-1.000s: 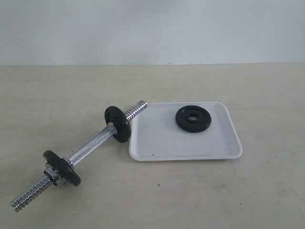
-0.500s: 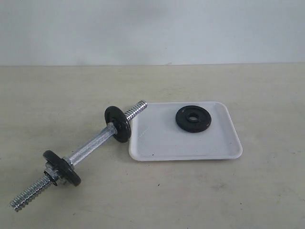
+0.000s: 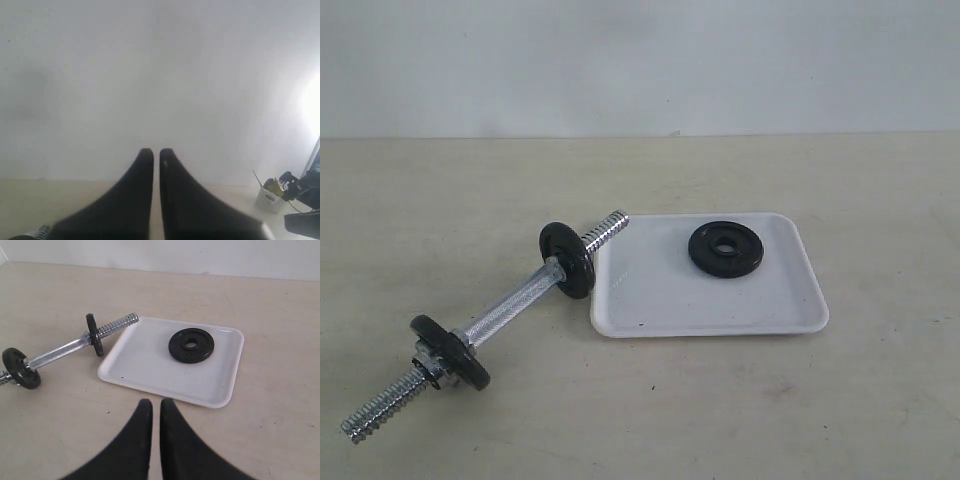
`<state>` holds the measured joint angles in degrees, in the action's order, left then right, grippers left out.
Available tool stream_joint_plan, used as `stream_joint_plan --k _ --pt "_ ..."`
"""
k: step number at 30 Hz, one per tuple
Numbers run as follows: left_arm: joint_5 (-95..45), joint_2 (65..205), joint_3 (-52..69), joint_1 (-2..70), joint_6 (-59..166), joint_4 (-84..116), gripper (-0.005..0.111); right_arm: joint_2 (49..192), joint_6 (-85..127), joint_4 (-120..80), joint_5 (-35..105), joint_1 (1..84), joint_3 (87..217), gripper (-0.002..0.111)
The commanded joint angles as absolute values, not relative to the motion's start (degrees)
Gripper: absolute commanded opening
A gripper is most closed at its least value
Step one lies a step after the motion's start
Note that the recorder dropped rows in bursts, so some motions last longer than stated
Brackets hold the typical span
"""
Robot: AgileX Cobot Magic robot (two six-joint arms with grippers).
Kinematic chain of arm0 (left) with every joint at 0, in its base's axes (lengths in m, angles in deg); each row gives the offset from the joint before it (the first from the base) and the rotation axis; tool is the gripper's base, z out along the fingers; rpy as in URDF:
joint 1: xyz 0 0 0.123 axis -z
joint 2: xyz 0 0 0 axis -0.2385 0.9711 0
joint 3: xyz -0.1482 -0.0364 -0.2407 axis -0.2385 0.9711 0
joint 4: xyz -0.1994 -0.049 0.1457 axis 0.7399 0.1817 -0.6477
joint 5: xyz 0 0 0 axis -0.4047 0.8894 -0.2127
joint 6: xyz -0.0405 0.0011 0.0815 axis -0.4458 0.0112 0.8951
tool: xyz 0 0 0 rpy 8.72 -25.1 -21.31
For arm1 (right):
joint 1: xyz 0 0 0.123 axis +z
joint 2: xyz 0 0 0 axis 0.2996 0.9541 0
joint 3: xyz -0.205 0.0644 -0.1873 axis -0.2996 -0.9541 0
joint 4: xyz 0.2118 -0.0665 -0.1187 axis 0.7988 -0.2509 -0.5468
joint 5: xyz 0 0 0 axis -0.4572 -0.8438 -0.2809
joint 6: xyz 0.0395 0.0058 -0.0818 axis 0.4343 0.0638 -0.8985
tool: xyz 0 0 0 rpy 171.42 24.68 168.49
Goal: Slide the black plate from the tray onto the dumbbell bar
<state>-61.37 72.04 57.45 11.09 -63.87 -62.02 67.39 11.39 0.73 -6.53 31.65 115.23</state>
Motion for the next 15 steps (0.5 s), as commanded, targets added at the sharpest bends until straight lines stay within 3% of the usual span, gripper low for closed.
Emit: stream_joint_plan --k 1,15 --pt "-61.0 72.15 57.16 10.97 -63.07 -60.92 0.004 67.43 10.77 2.23 -3.52 31.79 115.6 0.004" --pt "-60.64 72.15 57.16 10.97 -63.07 -61.15 0.004 67.43 10.69 4.09 1.25 31.79 115.6 0.004"
